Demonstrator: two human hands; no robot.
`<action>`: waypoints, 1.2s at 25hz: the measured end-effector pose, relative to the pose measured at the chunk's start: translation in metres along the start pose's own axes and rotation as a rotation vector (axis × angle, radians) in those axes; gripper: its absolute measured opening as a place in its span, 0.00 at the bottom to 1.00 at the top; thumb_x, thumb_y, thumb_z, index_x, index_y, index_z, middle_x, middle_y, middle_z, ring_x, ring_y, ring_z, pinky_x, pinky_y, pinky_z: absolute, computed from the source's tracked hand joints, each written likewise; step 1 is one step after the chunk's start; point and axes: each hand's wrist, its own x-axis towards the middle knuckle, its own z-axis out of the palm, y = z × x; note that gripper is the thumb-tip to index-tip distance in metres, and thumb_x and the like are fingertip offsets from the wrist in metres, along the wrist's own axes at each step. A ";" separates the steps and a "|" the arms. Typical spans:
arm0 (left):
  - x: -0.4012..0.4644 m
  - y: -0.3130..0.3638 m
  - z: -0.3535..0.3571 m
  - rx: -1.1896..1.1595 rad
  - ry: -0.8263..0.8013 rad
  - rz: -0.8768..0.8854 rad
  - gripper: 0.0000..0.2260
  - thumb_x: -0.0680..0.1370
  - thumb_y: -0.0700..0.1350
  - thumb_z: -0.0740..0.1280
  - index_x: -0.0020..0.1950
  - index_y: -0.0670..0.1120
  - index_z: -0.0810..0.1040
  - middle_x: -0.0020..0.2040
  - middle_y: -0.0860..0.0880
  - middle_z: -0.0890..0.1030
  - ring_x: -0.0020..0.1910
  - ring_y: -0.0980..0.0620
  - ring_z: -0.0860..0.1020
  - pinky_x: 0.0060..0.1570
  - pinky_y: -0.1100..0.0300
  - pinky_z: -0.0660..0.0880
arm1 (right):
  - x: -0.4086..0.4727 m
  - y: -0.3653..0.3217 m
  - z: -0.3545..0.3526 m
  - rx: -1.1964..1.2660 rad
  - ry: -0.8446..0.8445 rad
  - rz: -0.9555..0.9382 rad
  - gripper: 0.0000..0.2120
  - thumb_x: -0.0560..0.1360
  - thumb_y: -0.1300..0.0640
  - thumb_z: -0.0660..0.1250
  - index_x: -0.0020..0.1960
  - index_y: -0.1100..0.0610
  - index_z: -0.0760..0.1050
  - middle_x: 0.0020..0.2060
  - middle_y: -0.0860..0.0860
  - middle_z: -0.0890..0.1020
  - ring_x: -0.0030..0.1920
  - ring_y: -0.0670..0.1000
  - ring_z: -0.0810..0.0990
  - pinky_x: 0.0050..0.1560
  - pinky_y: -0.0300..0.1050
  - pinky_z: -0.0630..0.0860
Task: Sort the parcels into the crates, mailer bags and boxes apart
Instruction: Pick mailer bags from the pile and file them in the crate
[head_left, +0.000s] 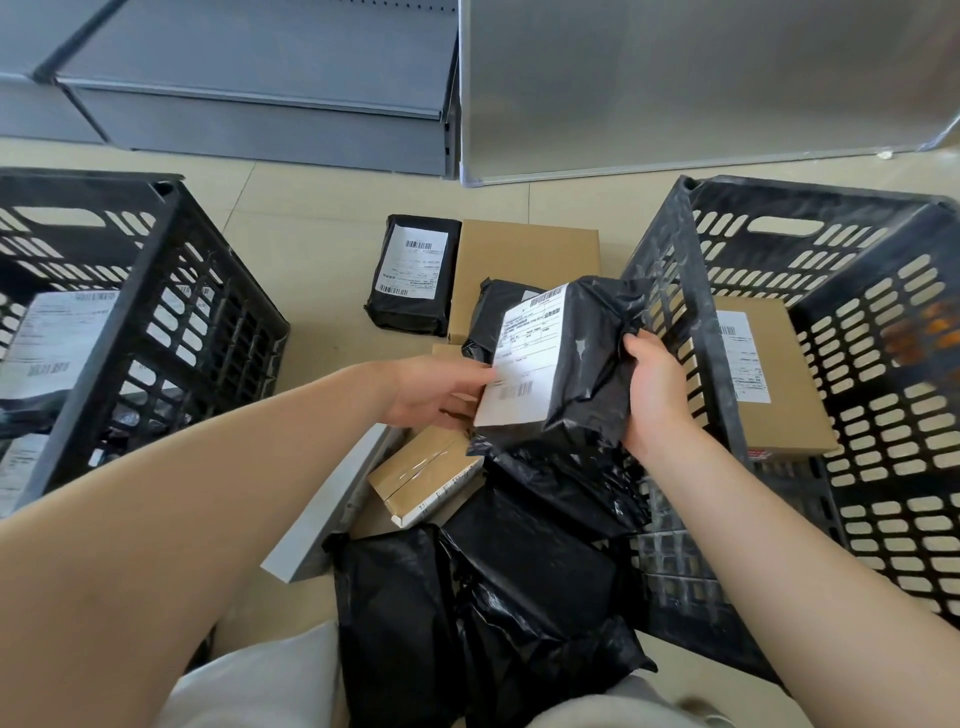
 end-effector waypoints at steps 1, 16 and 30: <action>-0.002 0.001 -0.001 -0.018 0.014 0.008 0.17 0.81 0.52 0.64 0.69 0.49 0.73 0.63 0.47 0.80 0.57 0.50 0.80 0.54 0.55 0.79 | 0.001 0.002 0.000 -0.019 -0.012 -0.013 0.14 0.84 0.57 0.56 0.67 0.52 0.74 0.59 0.52 0.81 0.58 0.54 0.82 0.55 0.52 0.80; -0.020 0.004 -0.025 -0.110 0.042 0.119 0.18 0.80 0.45 0.66 0.70 0.49 0.72 0.62 0.48 0.81 0.63 0.48 0.79 0.63 0.50 0.73 | 0.004 0.016 0.006 -0.453 -0.027 -0.114 0.06 0.80 0.53 0.64 0.53 0.45 0.76 0.57 0.51 0.82 0.58 0.53 0.81 0.63 0.57 0.78; -0.093 0.022 -0.078 -0.093 0.474 0.189 0.09 0.81 0.49 0.62 0.59 0.53 0.78 0.47 0.49 0.87 0.44 0.49 0.86 0.41 0.54 0.81 | -0.028 -0.003 0.089 -0.614 -0.463 0.033 0.18 0.82 0.42 0.62 0.64 0.52 0.73 0.59 0.54 0.83 0.55 0.56 0.85 0.59 0.55 0.81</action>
